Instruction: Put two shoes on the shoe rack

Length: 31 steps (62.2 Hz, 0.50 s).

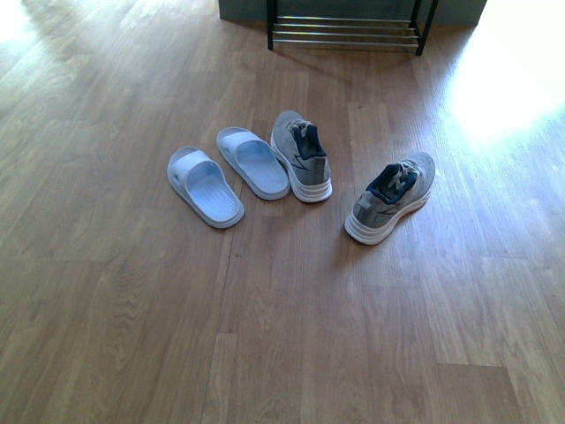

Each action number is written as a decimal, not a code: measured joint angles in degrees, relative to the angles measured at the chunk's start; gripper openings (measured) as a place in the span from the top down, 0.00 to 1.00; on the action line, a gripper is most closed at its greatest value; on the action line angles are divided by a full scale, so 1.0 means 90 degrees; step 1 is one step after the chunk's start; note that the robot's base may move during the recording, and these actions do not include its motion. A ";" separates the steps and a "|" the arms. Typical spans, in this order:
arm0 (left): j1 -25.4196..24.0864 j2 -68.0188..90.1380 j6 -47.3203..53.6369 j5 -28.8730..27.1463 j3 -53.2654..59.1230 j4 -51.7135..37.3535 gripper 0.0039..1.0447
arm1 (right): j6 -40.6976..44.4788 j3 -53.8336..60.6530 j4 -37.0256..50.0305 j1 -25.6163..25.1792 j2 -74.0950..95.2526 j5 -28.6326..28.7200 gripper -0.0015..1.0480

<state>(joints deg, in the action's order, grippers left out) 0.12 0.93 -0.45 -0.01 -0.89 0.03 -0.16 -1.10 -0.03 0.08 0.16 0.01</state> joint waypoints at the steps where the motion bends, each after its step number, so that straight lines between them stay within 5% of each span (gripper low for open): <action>1: 0.0000 0.0000 0.0000 0.0000 0.0000 0.0000 0.09 | 0.0000 0.0000 0.0000 0.0000 0.0000 0.0000 0.09; 31: 0.0000 0.0000 0.0000 0.0000 0.0000 -0.0002 0.09 | 0.0000 0.0000 0.0000 0.0000 0.0000 0.0000 0.09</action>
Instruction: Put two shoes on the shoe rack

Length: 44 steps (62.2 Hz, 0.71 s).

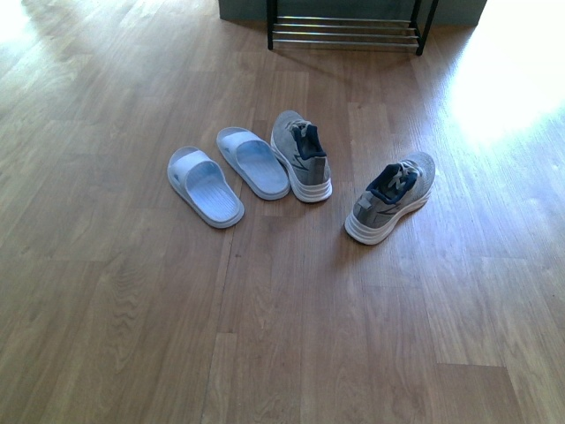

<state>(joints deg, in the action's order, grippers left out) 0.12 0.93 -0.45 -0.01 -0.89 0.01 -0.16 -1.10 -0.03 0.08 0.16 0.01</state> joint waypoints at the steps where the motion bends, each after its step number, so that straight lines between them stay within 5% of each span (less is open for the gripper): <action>1: 0.0000 0.0000 0.0000 0.0000 0.0000 0.0002 0.09 | 0.0000 0.0000 0.0000 0.0000 0.0000 0.0000 0.09; 44: 0.0000 0.0000 0.0000 0.0000 0.0000 0.0002 0.09 | 0.0000 0.0000 0.0000 0.0000 0.0000 0.0000 0.09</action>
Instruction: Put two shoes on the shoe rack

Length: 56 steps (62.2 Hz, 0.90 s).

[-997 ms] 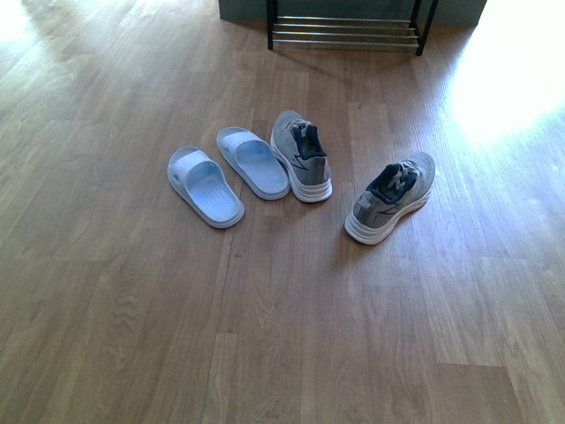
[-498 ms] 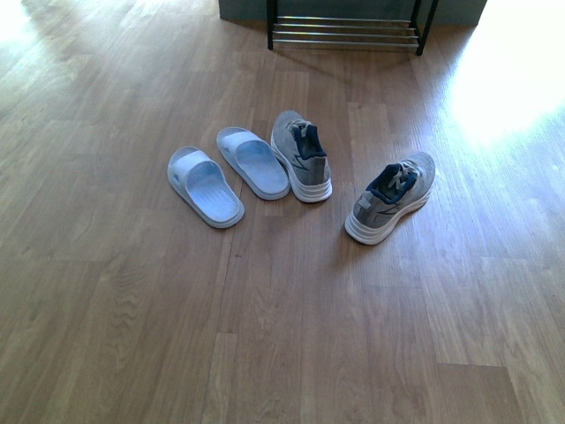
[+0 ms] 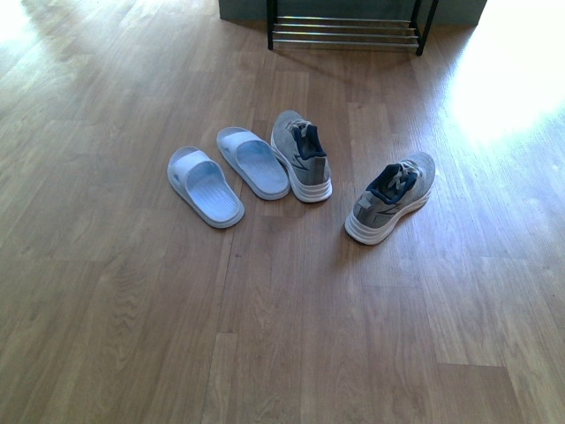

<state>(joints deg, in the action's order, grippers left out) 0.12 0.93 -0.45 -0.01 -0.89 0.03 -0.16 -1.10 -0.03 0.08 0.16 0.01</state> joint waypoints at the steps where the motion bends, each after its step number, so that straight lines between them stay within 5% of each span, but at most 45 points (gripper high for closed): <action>1: 0.0000 0.0000 0.0000 0.0000 0.0000 0.0000 0.09 | 0.0002 0.0000 0.0000 0.0000 0.0000 0.0000 0.09; 56: 0.0000 0.0000 0.0000 0.0000 0.0000 0.0000 0.09 | 0.0000 0.0000 0.0000 0.0000 0.0000 0.0000 0.09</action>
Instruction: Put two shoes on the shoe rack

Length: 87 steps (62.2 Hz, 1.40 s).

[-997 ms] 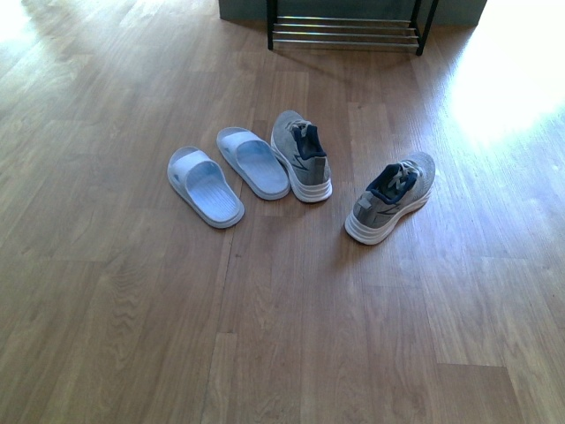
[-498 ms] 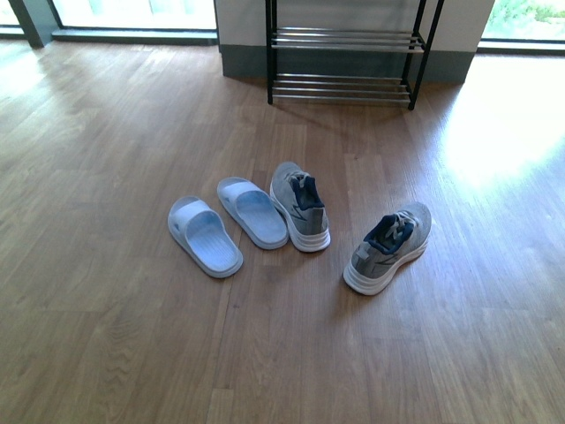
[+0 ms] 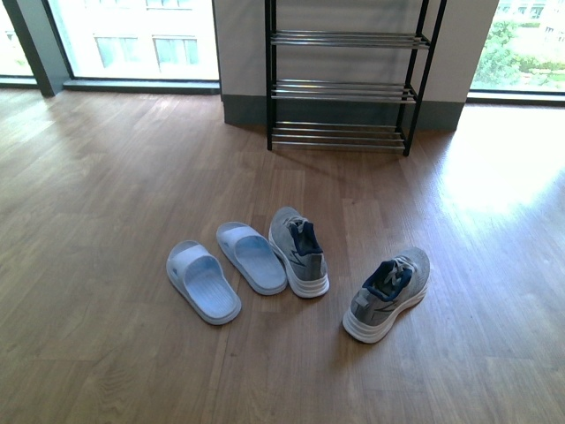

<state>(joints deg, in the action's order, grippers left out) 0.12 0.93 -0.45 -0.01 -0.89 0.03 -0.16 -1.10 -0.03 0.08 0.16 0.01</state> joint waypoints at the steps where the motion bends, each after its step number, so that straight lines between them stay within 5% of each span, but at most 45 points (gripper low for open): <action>1: 0.0000 0.0000 0.0000 0.0000 0.0000 0.0000 0.09 | 0.0000 0.0000 0.0000 0.0000 0.0000 0.0000 0.09; 87: 0.0000 0.0000 0.0000 0.0000 0.0000 0.0000 0.09 | 0.0000 0.0000 0.0000 0.0000 0.0005 -0.0002 0.09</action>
<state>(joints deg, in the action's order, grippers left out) 0.12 0.93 -0.45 -0.01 -0.89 0.03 -0.16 -1.10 -0.03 0.08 0.21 -0.01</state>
